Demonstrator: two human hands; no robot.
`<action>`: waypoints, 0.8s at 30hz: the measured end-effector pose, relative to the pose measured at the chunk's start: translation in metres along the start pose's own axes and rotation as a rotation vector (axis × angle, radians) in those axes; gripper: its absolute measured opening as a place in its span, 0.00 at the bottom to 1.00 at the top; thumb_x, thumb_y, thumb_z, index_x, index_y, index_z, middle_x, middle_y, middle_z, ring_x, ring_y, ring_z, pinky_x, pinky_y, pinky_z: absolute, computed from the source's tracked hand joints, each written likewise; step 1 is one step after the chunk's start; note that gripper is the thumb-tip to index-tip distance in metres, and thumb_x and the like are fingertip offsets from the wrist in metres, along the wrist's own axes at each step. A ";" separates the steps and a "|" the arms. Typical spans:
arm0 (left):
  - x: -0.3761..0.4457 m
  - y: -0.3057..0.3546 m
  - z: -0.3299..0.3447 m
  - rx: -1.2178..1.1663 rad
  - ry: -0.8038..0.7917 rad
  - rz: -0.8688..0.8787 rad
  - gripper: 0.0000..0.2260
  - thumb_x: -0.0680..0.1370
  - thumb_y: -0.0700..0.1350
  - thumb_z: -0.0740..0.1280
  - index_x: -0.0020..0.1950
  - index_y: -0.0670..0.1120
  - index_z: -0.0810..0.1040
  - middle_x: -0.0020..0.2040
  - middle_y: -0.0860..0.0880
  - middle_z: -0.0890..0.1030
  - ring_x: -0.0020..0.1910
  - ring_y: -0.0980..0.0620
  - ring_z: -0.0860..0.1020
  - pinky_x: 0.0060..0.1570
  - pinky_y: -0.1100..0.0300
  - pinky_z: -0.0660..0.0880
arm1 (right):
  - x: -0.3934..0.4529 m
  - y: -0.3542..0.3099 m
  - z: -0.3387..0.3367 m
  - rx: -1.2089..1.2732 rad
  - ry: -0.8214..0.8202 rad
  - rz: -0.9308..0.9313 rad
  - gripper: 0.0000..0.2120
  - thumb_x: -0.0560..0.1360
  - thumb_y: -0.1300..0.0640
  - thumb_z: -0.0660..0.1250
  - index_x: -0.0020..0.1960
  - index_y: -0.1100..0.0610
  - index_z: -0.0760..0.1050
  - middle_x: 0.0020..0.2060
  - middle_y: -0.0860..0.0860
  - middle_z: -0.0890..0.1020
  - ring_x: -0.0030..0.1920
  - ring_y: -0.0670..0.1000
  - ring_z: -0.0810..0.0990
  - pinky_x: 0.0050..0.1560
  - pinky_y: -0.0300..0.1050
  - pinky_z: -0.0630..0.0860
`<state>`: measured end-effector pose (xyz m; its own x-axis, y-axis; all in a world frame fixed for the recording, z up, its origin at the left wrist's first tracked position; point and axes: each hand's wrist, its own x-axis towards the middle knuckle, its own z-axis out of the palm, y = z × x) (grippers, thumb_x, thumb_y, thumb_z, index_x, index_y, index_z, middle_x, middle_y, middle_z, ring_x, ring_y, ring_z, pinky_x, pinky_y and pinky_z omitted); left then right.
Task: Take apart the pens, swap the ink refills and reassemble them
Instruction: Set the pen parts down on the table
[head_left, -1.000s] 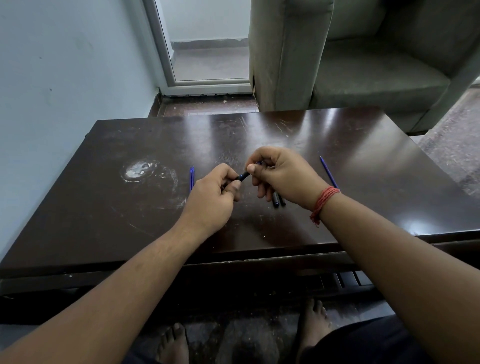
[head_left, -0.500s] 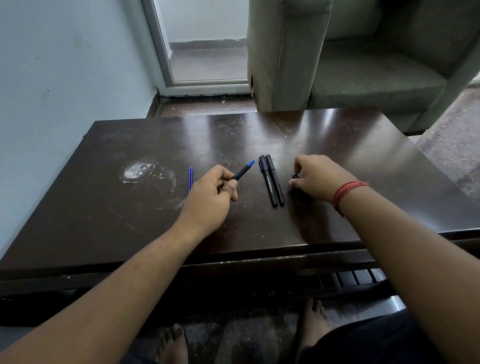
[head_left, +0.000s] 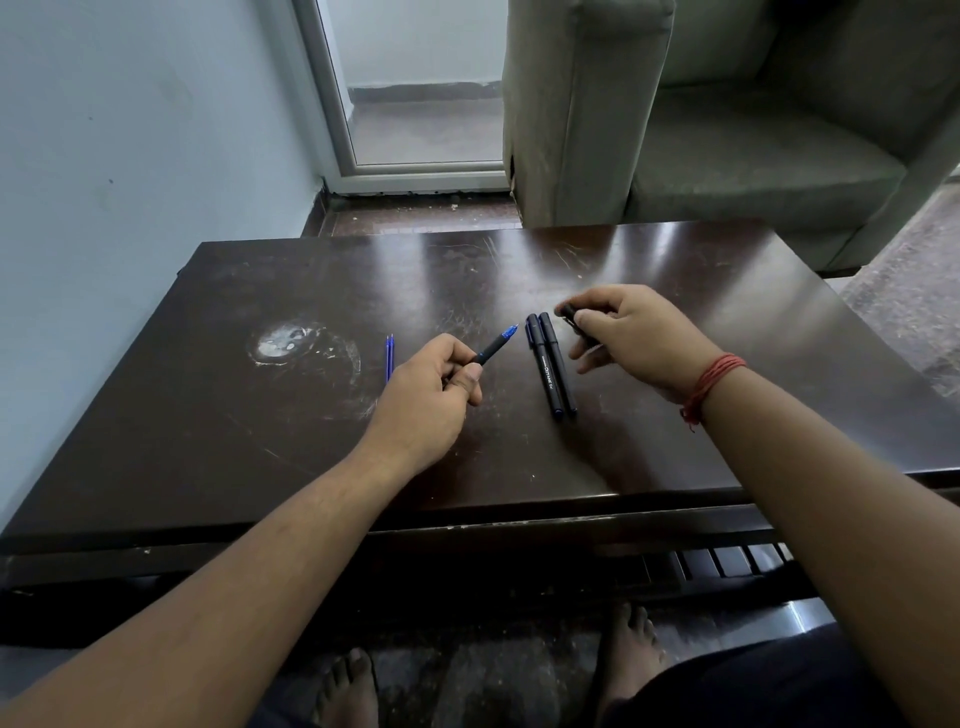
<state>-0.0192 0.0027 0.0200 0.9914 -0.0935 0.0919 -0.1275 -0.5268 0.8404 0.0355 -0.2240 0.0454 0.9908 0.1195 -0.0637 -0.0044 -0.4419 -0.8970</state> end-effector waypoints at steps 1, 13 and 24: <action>0.000 0.000 0.000 0.005 0.001 0.003 0.05 0.83 0.42 0.62 0.49 0.46 0.76 0.38 0.51 0.83 0.25 0.64 0.71 0.29 0.72 0.66 | 0.000 -0.001 0.001 0.049 -0.022 -0.028 0.11 0.80 0.64 0.60 0.53 0.56 0.80 0.40 0.62 0.82 0.37 0.56 0.81 0.39 0.47 0.81; -0.001 0.000 0.003 0.019 -0.033 0.036 0.05 0.83 0.42 0.63 0.48 0.48 0.75 0.37 0.52 0.83 0.26 0.62 0.70 0.30 0.72 0.67 | -0.003 -0.003 0.010 0.079 -0.020 -0.178 0.07 0.78 0.66 0.65 0.50 0.59 0.82 0.41 0.60 0.82 0.35 0.47 0.76 0.38 0.41 0.75; -0.002 0.001 0.004 0.032 -0.050 0.047 0.04 0.83 0.42 0.63 0.49 0.49 0.76 0.37 0.52 0.83 0.27 0.63 0.71 0.31 0.72 0.67 | -0.006 -0.008 0.010 0.076 -0.039 -0.191 0.08 0.77 0.66 0.65 0.50 0.60 0.82 0.41 0.57 0.83 0.35 0.45 0.77 0.39 0.42 0.76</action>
<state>-0.0216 -0.0008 0.0189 0.9816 -0.1607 0.1028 -0.1753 -0.5472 0.8185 0.0280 -0.2128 0.0485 0.9685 0.2300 0.0952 0.1716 -0.3400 -0.9246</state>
